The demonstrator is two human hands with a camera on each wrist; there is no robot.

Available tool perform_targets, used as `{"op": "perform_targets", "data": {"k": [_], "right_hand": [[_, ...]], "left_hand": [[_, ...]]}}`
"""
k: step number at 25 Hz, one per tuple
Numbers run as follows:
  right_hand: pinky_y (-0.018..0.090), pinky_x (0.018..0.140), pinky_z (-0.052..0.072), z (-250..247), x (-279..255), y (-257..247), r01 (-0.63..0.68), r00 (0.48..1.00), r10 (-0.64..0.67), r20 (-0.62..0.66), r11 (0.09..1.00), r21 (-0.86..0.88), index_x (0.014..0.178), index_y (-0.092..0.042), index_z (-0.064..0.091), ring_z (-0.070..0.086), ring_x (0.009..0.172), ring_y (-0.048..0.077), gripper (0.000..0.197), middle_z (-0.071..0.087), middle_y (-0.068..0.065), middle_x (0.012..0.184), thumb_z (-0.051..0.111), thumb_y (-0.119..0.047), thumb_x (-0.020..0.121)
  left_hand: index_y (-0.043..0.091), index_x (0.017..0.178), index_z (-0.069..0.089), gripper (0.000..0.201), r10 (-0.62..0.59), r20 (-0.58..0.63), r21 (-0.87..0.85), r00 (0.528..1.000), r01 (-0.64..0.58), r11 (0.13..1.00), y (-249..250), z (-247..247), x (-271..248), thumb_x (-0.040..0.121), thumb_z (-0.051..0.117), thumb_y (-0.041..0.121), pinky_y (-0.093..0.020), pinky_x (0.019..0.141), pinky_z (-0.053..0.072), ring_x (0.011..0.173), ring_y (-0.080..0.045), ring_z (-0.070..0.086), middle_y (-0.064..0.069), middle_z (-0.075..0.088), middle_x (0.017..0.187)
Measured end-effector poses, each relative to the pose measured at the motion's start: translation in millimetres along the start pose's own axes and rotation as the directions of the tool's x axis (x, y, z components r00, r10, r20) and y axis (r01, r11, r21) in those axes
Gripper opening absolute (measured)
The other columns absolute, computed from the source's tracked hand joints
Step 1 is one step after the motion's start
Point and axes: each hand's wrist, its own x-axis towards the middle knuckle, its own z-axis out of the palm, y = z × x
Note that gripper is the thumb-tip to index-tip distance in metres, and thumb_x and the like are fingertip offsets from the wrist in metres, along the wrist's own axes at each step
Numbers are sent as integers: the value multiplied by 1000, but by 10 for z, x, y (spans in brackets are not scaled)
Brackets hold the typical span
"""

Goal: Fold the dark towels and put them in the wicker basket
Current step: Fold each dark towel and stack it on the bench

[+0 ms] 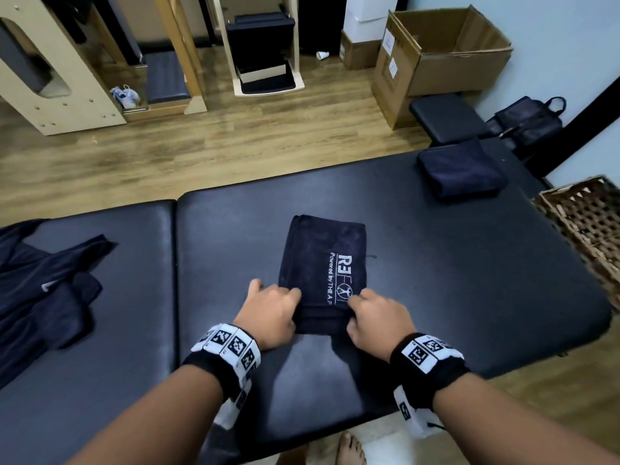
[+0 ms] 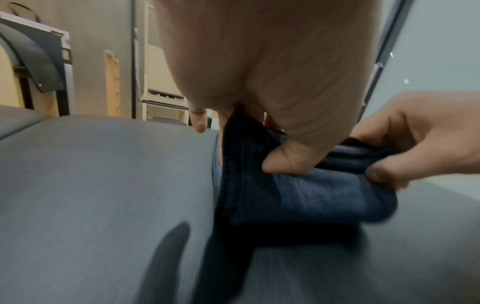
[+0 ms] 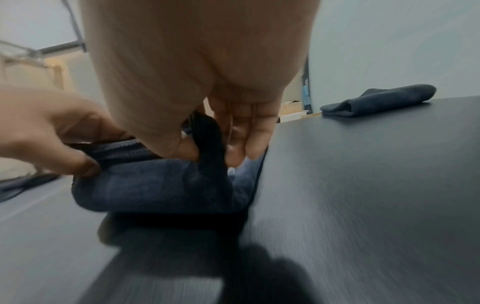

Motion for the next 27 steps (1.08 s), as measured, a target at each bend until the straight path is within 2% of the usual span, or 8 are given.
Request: {"op": "perform_targets", "data": {"k": [4,8,9,13,15,18,23,27], "right_hand": [[40,80,53,-490,449,96,-143,979,171,-113,965,220,108,-25,56,64,99,36,28,67,4,107,55,-25,81],[41,91,48,-692,923,199,-287,895,389,-217,876,386,129,-15,55,59,112,38,42,61,12,122,62,-30,91],[42,91,48,-672,990,224,-339,879,433,-202,863,375,127,-12,56,59,112,39,42,61,14,123,63,-35,92],[38,84,52,-405,989,190,-469,882,464,83,845,257,103,-10,63,65,105,39,40,69,17,111,62,-48,90],[36,82,52,-278,976,203,-521,852,500,153,786,332,102,-11,65,65,104,38,39,70,15,109,63,-48,89],[34,82,53,-170,1052,295,-553,821,541,180,678,485,98,-12,66,66,103,33,39,72,9,103,67,-48,84],[33,78,50,-148,1294,500,-548,804,551,225,537,642,92,-15,65,65,97,29,34,70,2,94,74,-44,77],[33,75,55,-205,1326,951,-487,849,473,237,522,700,82,-13,65,66,84,26,21,71,-1,79,68,-28,69]], "left_hand": [[25,108,47,37,-45,-68,-143,997,35,989,-232,-499,553,71,51,19,-42,87,29,99,-23,59,3,66,96],[23,139,32,58,-217,-221,-337,951,135,932,-438,-738,1061,86,56,29,-49,98,34,117,-27,51,-2,56,126],[20,141,32,59,-271,-201,-363,941,185,913,-478,-723,1117,89,56,34,-50,100,39,120,-31,50,-6,51,131],[11,108,55,39,-322,69,-333,944,326,885,-517,-397,1107,88,53,44,-44,90,50,108,-39,59,-15,60,116],[8,110,55,48,-377,140,-377,916,401,835,-500,-264,1106,87,58,51,-41,92,49,110,-38,59,-17,60,119],[8,108,56,53,-458,193,-475,867,492,730,-431,-215,1148,82,67,53,-37,87,48,109,-38,60,-17,62,117],[11,95,57,35,-509,262,-539,820,561,628,-153,-182,1212,81,70,40,-35,84,52,104,-36,63,-14,66,110],[15,80,58,19,-511,345,-684,787,584,438,256,-160,1355,76,72,28,-31,76,51,93,-25,66,-7,70,95]]}}
